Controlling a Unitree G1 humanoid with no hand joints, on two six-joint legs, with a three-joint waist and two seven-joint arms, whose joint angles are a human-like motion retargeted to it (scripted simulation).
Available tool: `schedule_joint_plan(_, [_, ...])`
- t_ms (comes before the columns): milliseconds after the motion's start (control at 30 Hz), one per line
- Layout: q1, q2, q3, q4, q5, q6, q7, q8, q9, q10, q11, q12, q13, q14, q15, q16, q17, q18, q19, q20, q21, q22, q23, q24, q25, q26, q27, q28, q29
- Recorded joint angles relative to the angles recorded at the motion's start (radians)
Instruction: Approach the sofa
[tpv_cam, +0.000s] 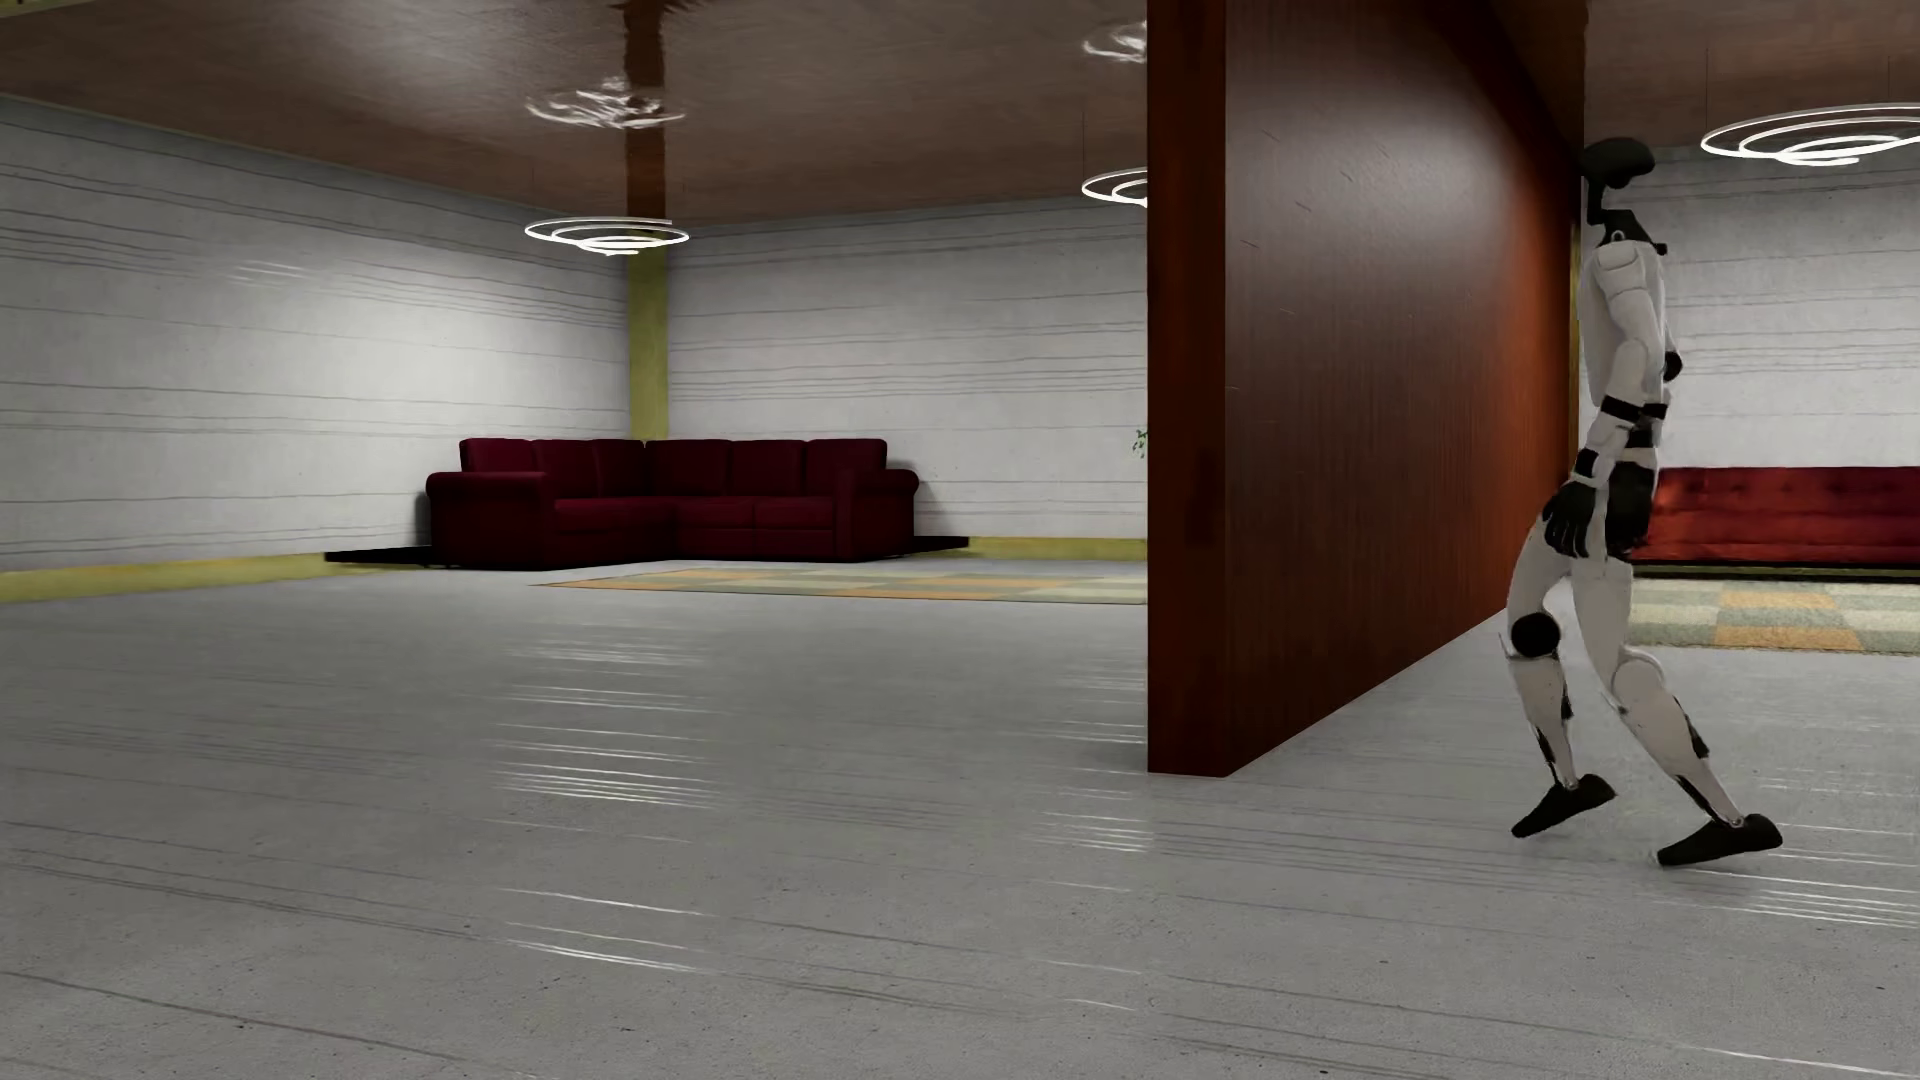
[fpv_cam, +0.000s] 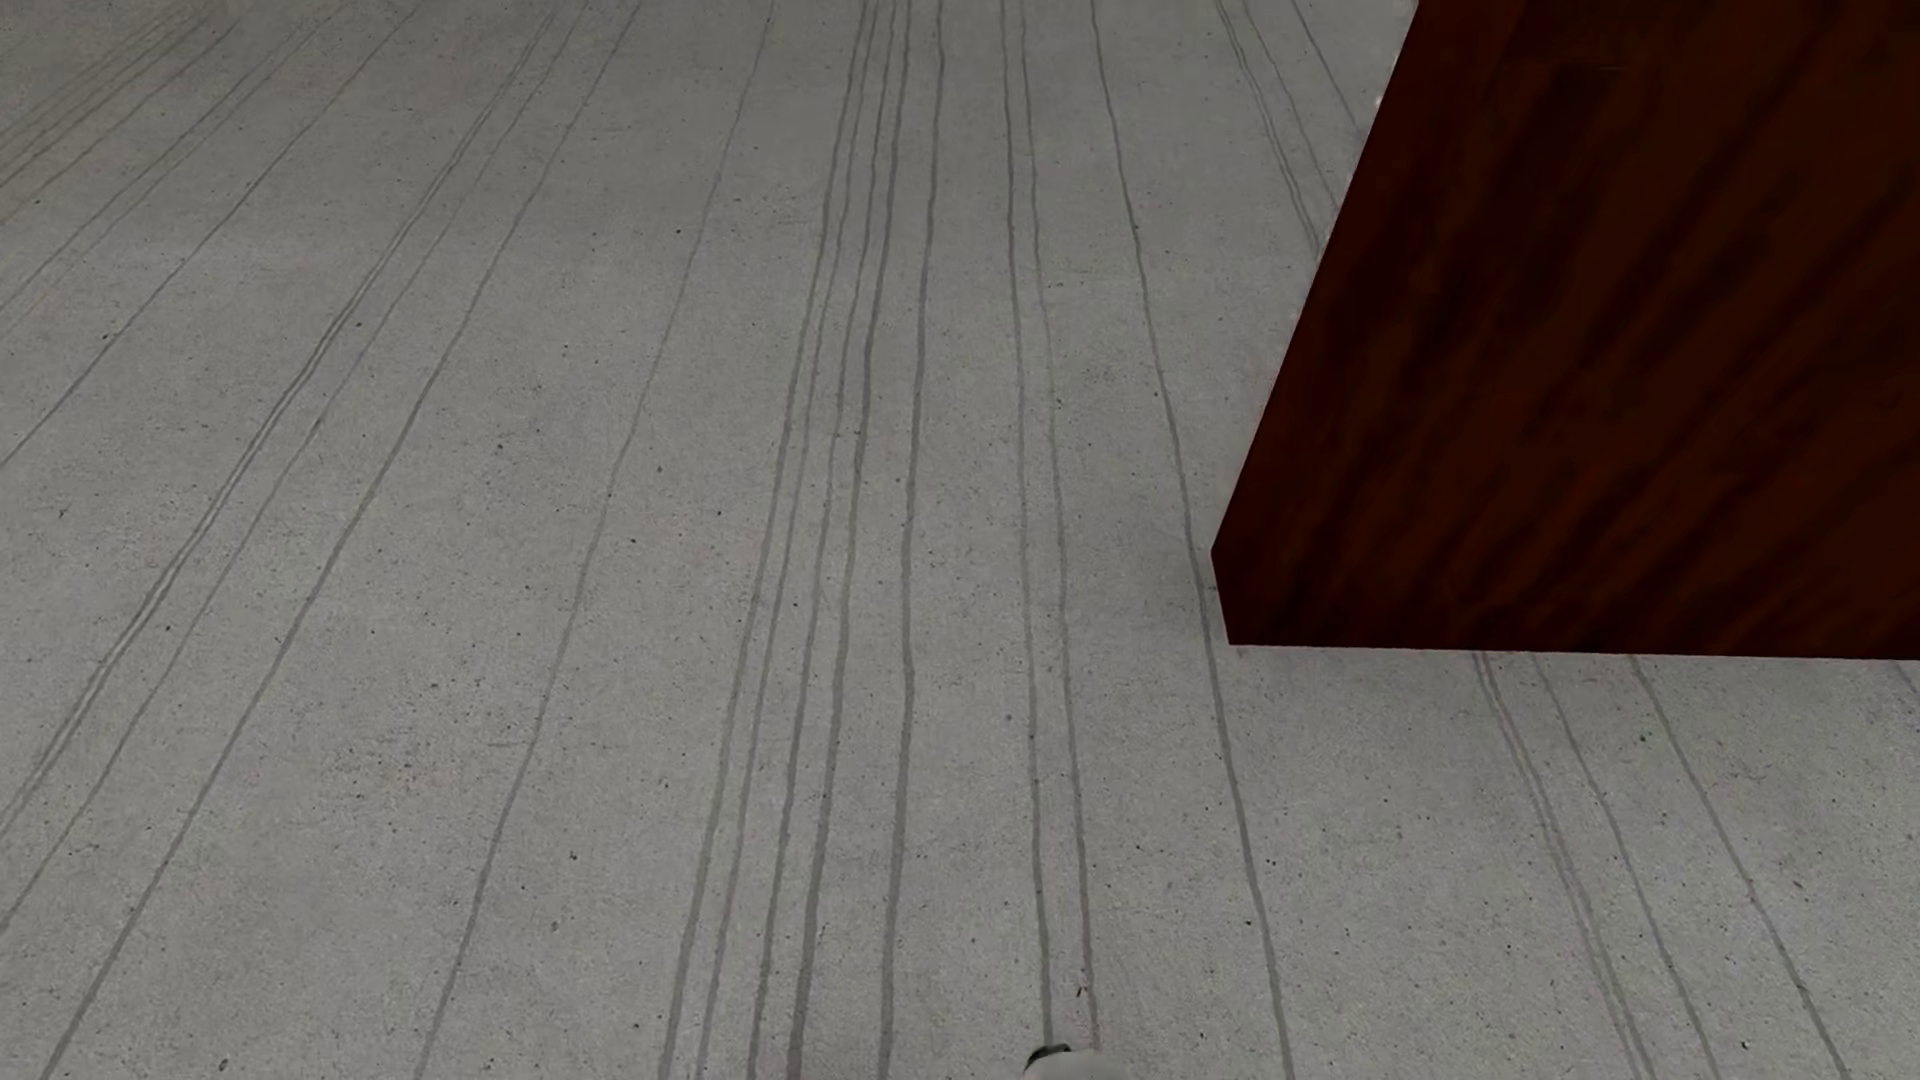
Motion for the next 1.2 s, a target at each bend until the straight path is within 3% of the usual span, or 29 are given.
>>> schedule_joint_plan(33, [0.064,-0.030,-0.033,0.001,0.000,0.000,0.000,0.000,-0.007,-0.036,-0.164,-0.019,0.008,-0.017,-0.129,0.012,0.003,0.000,0.000,0.007,-0.014,-0.027,0.001,0.000,0.000,0.000,0.000,0.000,0.000])
schedule_joint_plan(67, [0.114,-0.055,-0.049,0.002,-0.006,-0.004,0.000,0.000,-0.022,-0.048,-0.265,-0.041,0.021,-0.036,-0.353,0.024,-0.001,0.000,0.000,0.010,-0.002,-0.047,-0.009,0.000,0.000,0.000,0.000,0.000,0.000])
schedule_joint_plan(100, [0.147,-0.079,-0.066,0.011,-0.007,0.001,0.000,0.000,-0.032,-0.040,-0.268,-0.060,0.026,-0.053,-0.496,0.029,0.003,0.000,0.000,0.019,0.003,-0.047,0.011,0.000,0.000,0.000,0.000,0.000,0.000])
schedule_joint_plan(133, [0.177,-0.093,-0.101,0.013,-0.011,0.004,0.000,0.000,-0.025,-0.026,-0.265,-0.067,0.030,-0.052,-0.421,0.026,-0.002,0.000,0.000,0.039,0.019,-0.041,0.010,0.000,0.000,0.000,0.000,0.000,0.000])
schedule_joint_plan(167, [0.200,-0.133,-0.114,0.028,-0.001,0.016,0.000,0.000,-0.031,0.007,-0.201,-0.061,0.035,-0.007,-0.180,0.019,-0.003,0.000,0.000,0.058,0.019,-0.031,0.016,0.000,0.000,0.000,0.000,0.000,0.000])
schedule_joint_plan(200, [0.188,-0.167,-0.120,0.054,0.019,0.043,0.000,0.000,-0.040,0.069,-0.123,-0.048,0.033,0.100,0.013,0.003,0.000,0.000,0.000,0.076,0.029,-0.013,0.028,0.000,0.000,0.000,0.000,0.000,0.000])
schedule_joint_plan(233, [0.168,-0.136,-0.097,0.084,0.050,0.065,0.000,0.000,-0.033,0.210,-0.056,-0.030,0.026,0.281,0.053,-0.014,0.000,0.000,0.000,0.067,0.041,0.016,0.050,0.000,0.000,0.000,0.000,0.000,0.000])
schedule_joint_plan(267, [0.072,-0.097,-0.063,0.098,0.081,0.066,0.000,0.000,-0.044,0.408,-0.027,-0.010,0.012,0.451,0.040,-0.019,0.004,0.000,0.000,0.053,0.048,0.045,0.066,0.000,0.000,0.000,0.000,0.000,0.000])
schedule_joint_plan(300, [-0.053,-0.041,-0.029,0.123,0.114,0.074,0.000,0.000,-0.046,0.628,-0.028,0.000,0.005,0.446,0.001,-0.014,0.002,0.000,0.000,0.014,0.028,0.058,0.044,0.000,0.000,0.000,0.000,0.000,0.000])
schedule_joint_plan(333, [-0.137,0.070,0.020,0.133,0.131,0.071,0.000,0.000,-0.023,0.776,-0.070,0.010,-0.014,0.308,-0.066,-0.016,0.006,0.000,0.000,0.004,0.002,0.053,0.035,0.000,0.000,0.000,0.000,0.000,0.000])
schedule_joint_plan(400, [-0.326,0.262,0.138,0.105,0.114,0.029,0.000,0.000,-0.009,0.825,-0.147,0.032,-0.078,0.117,-0.217,-0.015,0.005,0.000,0.000,-0.017,-0.024,0.066,0.022,0.000,0.000,0.000,0.000,0.000,0.000])
schedule_joint_plan(467, [-0.439,0.459,0.253,0.103,0.089,0.000,0.000,0.000,-0.004,0.594,-0.239,0.079,-0.127,0.090,-0.385,-0.001,-0.030,0.000,0.000,-0.023,-0.015,0.047,-0.063,0.000,0.000,0.000,0.000,0.000,0.000])
schedule_joint_plan(533, [-0.521,0.608,0.306,0.103,0.061,-0.017,0.000,0.000,-0.016,0.253,-0.305,0.101,-0.189,0.172,-0.548,-0.002,-0.039,0.000,0.000,0.006,-0.089,0.068,-0.091,0.000,0.000,0.000,0.000,0.000,0.000])
schedule_joint_plan(600, [-0.561,0.681,0.339,0.112,0.049,-0.023,0.000,0.000,-0.056,-0.028,-0.307,0.110,-0.239,0.262,-0.608,-0.004,-0.052,0.000,0.000,-0.004,-0.130,0.097,-0.116,0.000,0.000,0.000,0.000,0.000,0.000])
schedule_joint_plan(667, [-0.591,0.754,0.372,0.091,0.016,-0.038,0.000,0.000,-0.054,0.036,-0.258,0.115,-0.239,0.207,-0.530,-0.007,-0.057,0.000,0.000,-0.004,-0.149,0.130,-0.145,0.000,0.000,0.000,0.000,0.000,0.000])
schedule_joint_plan(700, [-0.574,0.779,0.389,0.073,-0.009,-0.045,0.000,0.000,-0.061,0.109,-0.186,0.117,-0.208,0.242,-0.440,-0.004,-0.048,0.000,0.000,-0.029,-0.172,0.158,-0.151,0.000,0.000,0.000,0.000,0.000,0.000])
schedule_joint_plan(733, [-0.597,0.726,0.392,0.056,-0.036,-0.065,0.000,0.000,-0.086,0.192,-0.038,0.122,-0.179,0.270,-0.288,-0.010,-0.018,0.000,0.000,-0.020,-0.197,0.184,-0.124,0.000,0.000,0.000,0.000,0.000,0.000])
schedule_joint_plan(767, [-0.552,0.666,0.381,0.014,-0.072,-0.084,0.000,0.000,-0.074,0.261,0.174,0.125,-0.149,0.227,-0.141,-0.018,0.007,0.000,0.000,-0.008,-0.197,0.212,-0.086,0.000,0.000,0.000,0.000,0.000,0.000])
schedule_joint_plan(833, [-0.397,0.428,0.313,-0.025,-0.090,-0.093,0.000,0.000,-0.045,0.228,0.622,0.105,-0.129,0.145,-0.135,-0.022,0.021,0.000,0.000,-0.011,-0.122,0.208,-0.051,0.000,0.000,0.000,0.000,0.000,0.000])
schedule_joint_plan(867, [-0.314,0.312,0.252,-0.013,-0.073,-0.076,0.000,0.000,-0.040,0.182,0.671,0.091,-0.124,0.134,-0.126,-0.015,0.026,0.000,0.000,-0.024,-0.065,0.189,-0.034,0.000,0.000,0.000,0.000,0.000,0.000])
schedule_joint_plan(900, [-0.240,0.226,0.184,-0.010,-0.057,-0.058,0.000,0.000,-0.026,0.137,0.592,0.074,-0.108,0.131,-0.090,-0.012,0.033,0.000,0.000,-0.019,-0.042,0.163,-0.003,0.000,0.000,0.000,0.000,0.000,0.000])
schedule_joint_plan(967, [-0.083,0.097,0.093,0.002,-0.036,-0.032,0.000,0.000,-0.015,0.036,0.191,0.032,-0.059,0.111,0.098,0.005,0.029,0.000,0.000,-0.015,-0.036,0.089,0.039,0.000,0.000,0.000,0.000,0.000,0.000])
schedule_joint_plan(1000, [-0.018,0.063,0.065,0.002,-0.035,-0.025,0.000,0.000,-0.020,0.001,-0.027,0.021,-0.038,0.098,0.090,0.017,0.020,0.000,0.000,0.005,-0.030,0.029,0.047,0.000,0.000,0.000,0.000,0.000,0.000])
schedule_joint_plan(1067, [0.069,0.024,0.028,0.017,-0.023,-0.015,0.000,0.000,-0.036,-0.008,-0.238,-0.001,-0.007,0.056,-0.344,0.037,0.009,0.000,0.000,0.064,0.002,-0.048,0.068,0.000,0.000,0.000,0.000,0.000,0.000])
schedule_joint_plan(1100, [0.103,0.001,0.015,0.020,-0.016,-0.006,0.000,0.000,-0.039,0.009,-0.238,0.002,0.011,0.049,-0.344,0.043,-0.008,0.000,0.000,0.088,0.030,-0.061,0.051,0.000,0.000,0.000,0.000,0.000,0.000])
schedule_joint_plan(1133, [0.129,-0.012,0.004,0.022,-0.002,-0.001,0.000,0.000,-0.044,0.047,-0.196,0.016,0.028,0.082,-0.206,0.040,-0.014,0.000,0.000,0.116,0.038,-0.064,0.053,0.000,0.000,0.000,0.000,0.000,0.000])
schedule_joint_plan(1200, [0.047,0.015,0.030,0.087,0.072,0.040,0.000,0.000,-0.063,0.352,-0.102,0.054,0.055,0.333,-0.028,0.022,-0.012,0.000,0.000,0.143,0.037,-0.020,0.067,0.000,0.000,0.000,0.000,0.000,0.000])
